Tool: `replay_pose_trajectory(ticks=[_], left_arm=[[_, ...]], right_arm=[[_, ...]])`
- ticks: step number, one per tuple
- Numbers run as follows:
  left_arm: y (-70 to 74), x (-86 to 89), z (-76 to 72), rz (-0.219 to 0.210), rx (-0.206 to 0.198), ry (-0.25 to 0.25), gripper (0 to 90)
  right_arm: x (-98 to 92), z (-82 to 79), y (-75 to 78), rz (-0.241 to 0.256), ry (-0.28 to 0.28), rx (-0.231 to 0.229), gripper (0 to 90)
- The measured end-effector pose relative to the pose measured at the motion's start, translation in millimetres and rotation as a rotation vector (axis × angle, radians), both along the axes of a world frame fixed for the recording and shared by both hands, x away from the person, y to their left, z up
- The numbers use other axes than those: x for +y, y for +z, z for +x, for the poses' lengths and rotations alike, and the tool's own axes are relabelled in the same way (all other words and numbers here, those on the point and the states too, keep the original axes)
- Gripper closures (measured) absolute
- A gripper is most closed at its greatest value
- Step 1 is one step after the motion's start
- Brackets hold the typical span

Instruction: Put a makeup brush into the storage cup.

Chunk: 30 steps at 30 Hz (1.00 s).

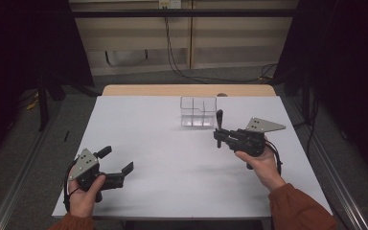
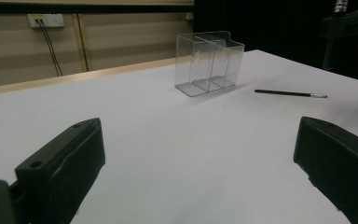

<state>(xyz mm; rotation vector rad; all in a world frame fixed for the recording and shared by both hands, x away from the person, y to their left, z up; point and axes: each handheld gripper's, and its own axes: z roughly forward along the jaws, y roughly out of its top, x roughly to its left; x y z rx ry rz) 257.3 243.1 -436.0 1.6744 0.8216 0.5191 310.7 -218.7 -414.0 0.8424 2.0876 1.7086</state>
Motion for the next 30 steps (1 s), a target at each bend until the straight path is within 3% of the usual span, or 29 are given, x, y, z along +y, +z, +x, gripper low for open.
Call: replay_pose_trajectory(ticks=[2, 20, 22, 24, 30], left_arm=[[0.1, -0.1, -1.6, 0.014, 0.0, 0.009, 2.0], [-0.9, 0.2, -4.5, 0.013, 0.016, -0.009, 1.9], [-1.9, 0.8, -3.8, -0.012, 0.033, -0.019, 1.9], [-2.1, 1.5, -3.8, 0.016, 0.019, -0.012, 1.9], [-2.0, 3.7, -4.6, 0.013, 0.02, -0.016, 1.9]], right_arm=[[0.4, 3.8, -0.4, -0.003, -0.004, -0.003, 80.4], [6.7, 45.9, 18.3, -0.017, -0.046, -0.034, 80.4], [8.3, 51.3, 19.5, -0.016, -0.05, -0.035, 80.4], [9.1, 57.4, 20.0, -0.021, -0.06, -0.033, 80.4], [7.8, 74.9, 22.4, -0.029, -0.093, -0.031, 80.4]])
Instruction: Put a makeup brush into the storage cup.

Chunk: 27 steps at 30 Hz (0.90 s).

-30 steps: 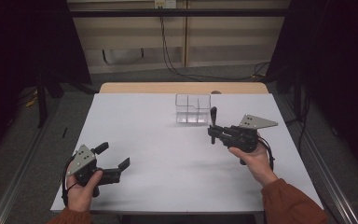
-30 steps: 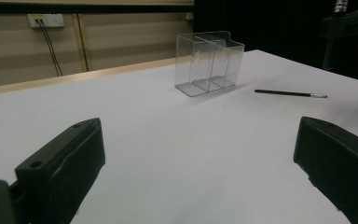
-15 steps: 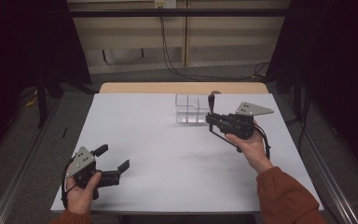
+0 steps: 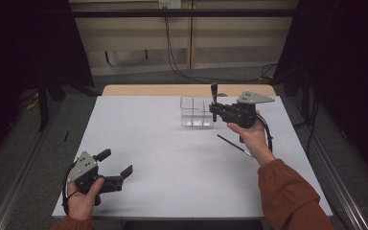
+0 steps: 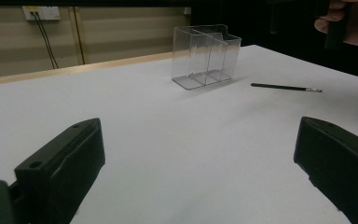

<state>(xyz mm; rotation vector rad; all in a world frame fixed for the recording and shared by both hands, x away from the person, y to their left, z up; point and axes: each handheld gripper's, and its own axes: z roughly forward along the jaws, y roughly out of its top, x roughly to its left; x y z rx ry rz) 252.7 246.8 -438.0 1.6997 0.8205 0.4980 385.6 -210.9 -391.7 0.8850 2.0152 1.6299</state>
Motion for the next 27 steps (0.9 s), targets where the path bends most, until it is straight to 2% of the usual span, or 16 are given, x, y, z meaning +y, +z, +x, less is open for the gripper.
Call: replay_pose_trajectory(ticks=[8, 21, 27], left_arm=[[0.5, -1.1, -0.4, 0.002, -0.008, -0.003, 2.0], [1.6, -3.5, -1.8, 0.014, -0.025, -0.011, 2.1], [1.6, -2.6, -1.4, 0.011, -0.024, -0.011, 2.2]], right_arm=[[2.7, 18.4, 2.7, 0.0, -0.03, 0.001, 80.3], [18.5, 41.6, 5.5, -0.022, -0.068, -0.015, 80.3], [25.6, 53.3, -1.6, -0.031, -0.094, -0.003, 80.3]])
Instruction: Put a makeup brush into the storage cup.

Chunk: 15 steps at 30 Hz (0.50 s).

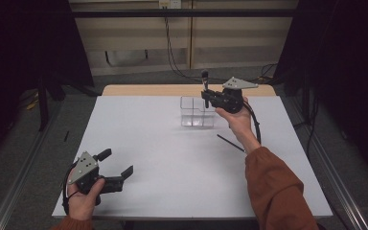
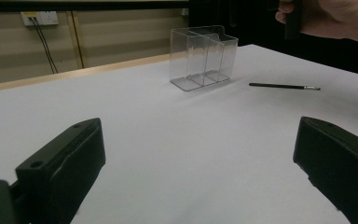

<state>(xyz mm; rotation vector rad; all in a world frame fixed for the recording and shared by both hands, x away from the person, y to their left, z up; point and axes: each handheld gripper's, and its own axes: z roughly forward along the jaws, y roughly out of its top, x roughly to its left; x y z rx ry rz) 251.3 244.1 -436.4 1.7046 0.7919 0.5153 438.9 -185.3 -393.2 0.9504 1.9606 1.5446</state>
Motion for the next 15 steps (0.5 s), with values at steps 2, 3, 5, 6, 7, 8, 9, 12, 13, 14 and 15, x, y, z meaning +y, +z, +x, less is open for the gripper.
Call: replay_pose_trajectory(ticks=[2, 3, 5, 6, 7, 8, 9, 12, 13, 14, 15], left_arm=[[0.1, 0.0, -0.2, 0.002, 0.0, -0.001, 2.2], [0.1, 0.1, -0.3, 0.004, 0.0, -0.002, 2.2], [0.0, 0.4, -0.3, 0.002, 0.001, 0.0, 2.2], [0.0, 0.5, -0.3, 0.004, 0.003, 0.001, 2.2], [0.0, 0.6, -0.4, 0.004, 0.003, 0.001, 2.2], [0.1, 0.6, -0.4, 0.004, 0.003, 0.001, 2.2], [0.1, 0.6, -0.3, 0.004, 0.002, 0.0, 2.2], [0.3, 0.3, -0.4, 0.005, 0.001, -0.003, 2.2], [0.3, 0.2, -0.4, 0.007, 0.0, -0.002, 2.3], [0.3, 0.3, -0.4, 0.011, -0.001, 0.0, 2.4], [0.2, 0.5, -0.2, 0.012, 0.0, -0.001, 2.6]], right_arm=[[0.7, 3.7, -3.6, 0.005, -0.009, 0.008, 80.3], [0.5, 4.7, -4.8, 0.006, -0.013, 0.011, 80.3], [-1.6, 7.5, -7.7, 0.011, -0.025, 0.017, 80.3], [-2.7, 8.3, -8.5, 0.012, -0.031, 0.019, 80.3], [-3.9, 8.8, -9.1, 0.011, -0.036, 0.021, 80.3], [-5.2, 9.3, -9.5, 0.013, -0.039, 0.023, 80.3], [-6.5, 9.9, -9.9, 0.012, -0.045, 0.021, 80.3], [-9.2, 11.0, -11.7, 0.013, -0.061, 0.026, 80.3], [-10.0, 11.2, -12.4, 0.014, -0.063, 0.027, 80.3], [-10.6, 11.4, -13.0, 0.013, -0.065, 0.028, 80.3], [-11.1, 11.5, -13.5, 0.011, -0.065, 0.028, 80.3]])
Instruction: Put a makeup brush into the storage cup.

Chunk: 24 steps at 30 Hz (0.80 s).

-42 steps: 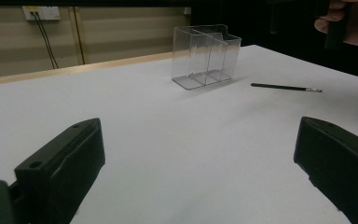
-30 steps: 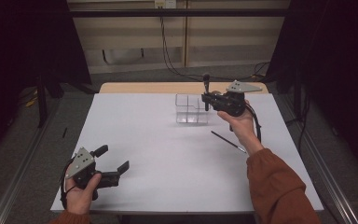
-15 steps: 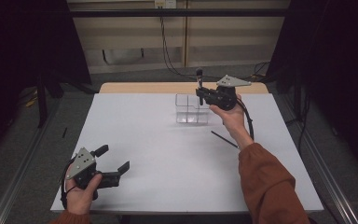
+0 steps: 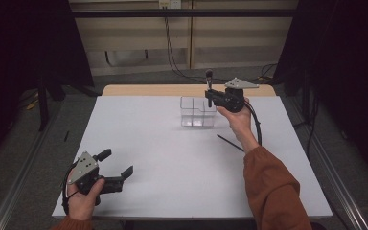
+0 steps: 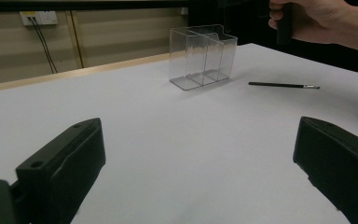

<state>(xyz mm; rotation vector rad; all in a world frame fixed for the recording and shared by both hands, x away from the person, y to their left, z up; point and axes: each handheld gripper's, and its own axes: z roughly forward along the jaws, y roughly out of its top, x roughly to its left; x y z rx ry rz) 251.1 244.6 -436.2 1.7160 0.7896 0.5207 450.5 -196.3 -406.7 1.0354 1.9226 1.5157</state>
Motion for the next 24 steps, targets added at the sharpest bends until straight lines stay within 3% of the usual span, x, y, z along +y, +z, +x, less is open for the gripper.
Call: replay_pose_trajectory(ticks=[6, 24], left_arm=[[-0.5, 0.6, 0.3, -0.004, 0.0, 0.009, 2.6], [-0.7, 1.2, 1.3, 0.009, 0.009, 0.003, 2.8]], right_arm=[[-2.1, 0.7, -4.7, -0.003, -0.022, -0.005, 80.3], [-3.6, 0.8, -27.9, -0.008, -0.018, 0.049, 80.3]])
